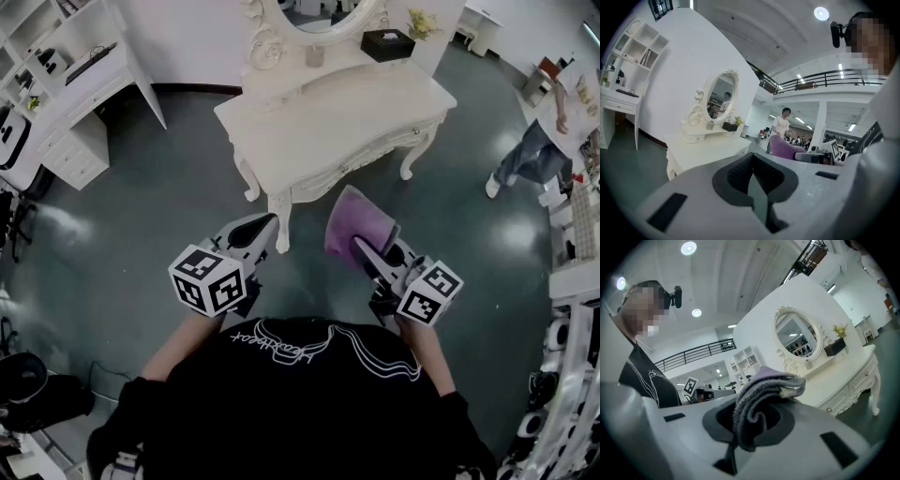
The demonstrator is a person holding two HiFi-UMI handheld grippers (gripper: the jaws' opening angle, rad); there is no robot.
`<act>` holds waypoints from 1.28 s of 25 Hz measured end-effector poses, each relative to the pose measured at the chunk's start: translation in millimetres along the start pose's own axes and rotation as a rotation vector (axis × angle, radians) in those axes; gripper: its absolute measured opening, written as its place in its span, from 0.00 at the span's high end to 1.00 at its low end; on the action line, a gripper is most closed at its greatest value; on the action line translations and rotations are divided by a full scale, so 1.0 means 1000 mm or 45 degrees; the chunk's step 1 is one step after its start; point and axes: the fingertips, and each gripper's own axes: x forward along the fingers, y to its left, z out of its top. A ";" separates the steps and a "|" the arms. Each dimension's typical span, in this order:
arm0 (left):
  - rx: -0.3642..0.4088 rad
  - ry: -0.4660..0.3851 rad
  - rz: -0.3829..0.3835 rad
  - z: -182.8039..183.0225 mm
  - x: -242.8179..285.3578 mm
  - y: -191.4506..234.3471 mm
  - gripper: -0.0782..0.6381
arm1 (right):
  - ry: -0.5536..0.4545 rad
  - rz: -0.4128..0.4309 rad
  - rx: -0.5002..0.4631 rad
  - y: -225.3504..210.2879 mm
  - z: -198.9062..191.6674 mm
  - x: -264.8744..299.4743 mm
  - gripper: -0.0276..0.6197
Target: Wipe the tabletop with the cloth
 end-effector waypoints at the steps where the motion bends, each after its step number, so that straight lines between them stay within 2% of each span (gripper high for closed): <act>1: 0.003 0.001 0.000 -0.002 0.000 -0.002 0.88 | -0.001 0.000 -0.005 0.000 0.000 -0.003 0.88; 12: 0.011 -0.038 0.067 -0.016 0.001 -0.009 0.88 | 0.040 0.020 -0.070 -0.005 -0.008 -0.015 0.88; 17: 0.000 -0.024 0.093 -0.022 0.005 0.008 0.88 | 0.067 0.002 -0.082 -0.017 -0.015 0.003 0.88; 23: -0.067 -0.006 0.131 -0.024 0.028 0.057 0.88 | 0.128 0.016 -0.040 -0.049 -0.015 0.049 0.88; 32: -0.125 0.053 0.237 -0.025 0.090 0.183 0.88 | 0.273 0.065 0.028 -0.138 -0.016 0.170 0.88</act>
